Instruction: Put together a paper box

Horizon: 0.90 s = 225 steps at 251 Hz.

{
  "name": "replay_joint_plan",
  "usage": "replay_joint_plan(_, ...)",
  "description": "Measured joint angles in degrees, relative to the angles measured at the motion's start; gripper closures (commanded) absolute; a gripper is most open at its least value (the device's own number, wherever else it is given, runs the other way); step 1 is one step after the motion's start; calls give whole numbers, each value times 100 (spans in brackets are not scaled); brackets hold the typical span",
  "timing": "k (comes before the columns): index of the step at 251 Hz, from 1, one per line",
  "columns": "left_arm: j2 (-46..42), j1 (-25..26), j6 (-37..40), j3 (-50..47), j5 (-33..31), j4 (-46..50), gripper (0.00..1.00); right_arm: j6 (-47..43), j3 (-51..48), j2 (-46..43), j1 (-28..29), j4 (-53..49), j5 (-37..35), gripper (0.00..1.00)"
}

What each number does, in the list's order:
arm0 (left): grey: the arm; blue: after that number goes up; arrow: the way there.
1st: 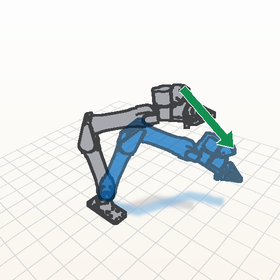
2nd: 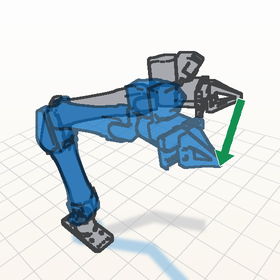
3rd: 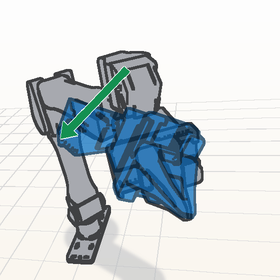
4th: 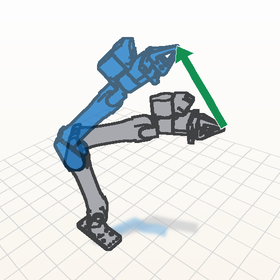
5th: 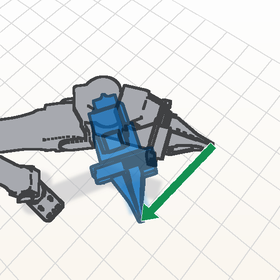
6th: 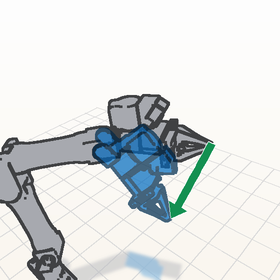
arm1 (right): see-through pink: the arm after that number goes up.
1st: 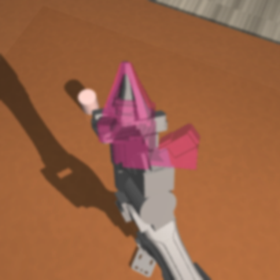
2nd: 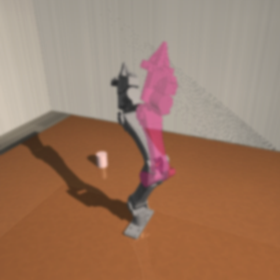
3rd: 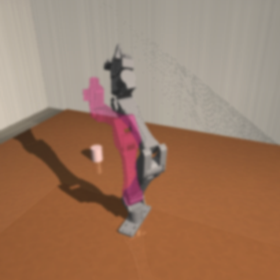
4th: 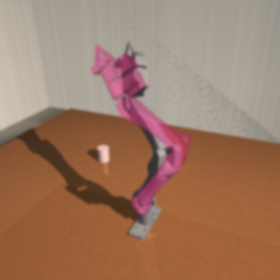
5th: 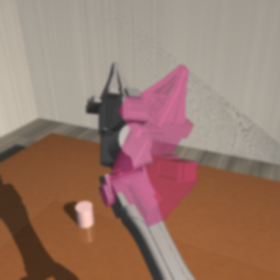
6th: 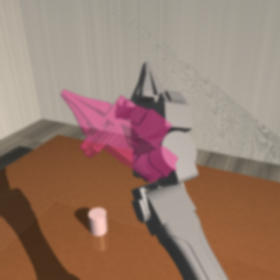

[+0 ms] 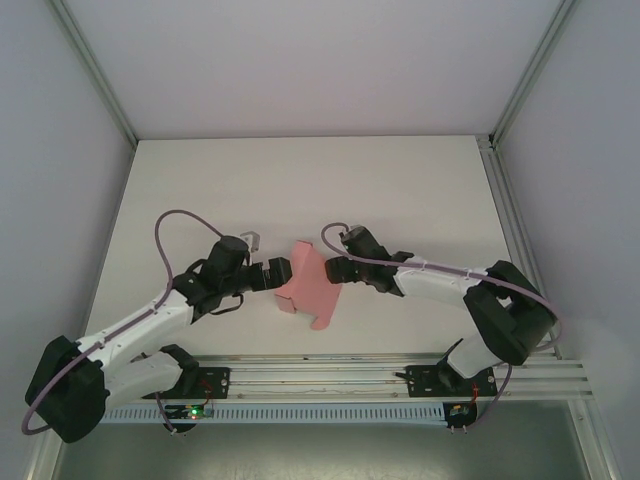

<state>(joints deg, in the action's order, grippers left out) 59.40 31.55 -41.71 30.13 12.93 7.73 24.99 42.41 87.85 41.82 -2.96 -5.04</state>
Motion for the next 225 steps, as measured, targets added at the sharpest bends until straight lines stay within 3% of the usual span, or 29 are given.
replay_joint_plan(73, 726, 0, -404, -551, 713, -1495, 1, 0, 632, 717, 527, 105, 63, 21)
replay_joint_plan(91, 951, 0, -433, -540, 833, -1742, 10, 0, 638, 721, 533, 120, 90, 21)
replay_joint_plan(113, 1244, 0, -479, -439, 1047, -2050, 34, 17, 638, 734, 516, 199, 140, 21)
replay_joint_plan(146, 1641, -4, -472, -422, 1176, -2170, 53, 39, 555, 697, 498, 369, 243, 21)
replay_joint_plan(179, 1755, -4, -334, -273, 1349, -2173, 64, 15, 151, 291, 313, 496, 518, 19)
replay_joint_plan(225, 1803, -87, 74, 4, 1917, -2435, 68, -520, -448, -925, -485, 616, 1484, 14)
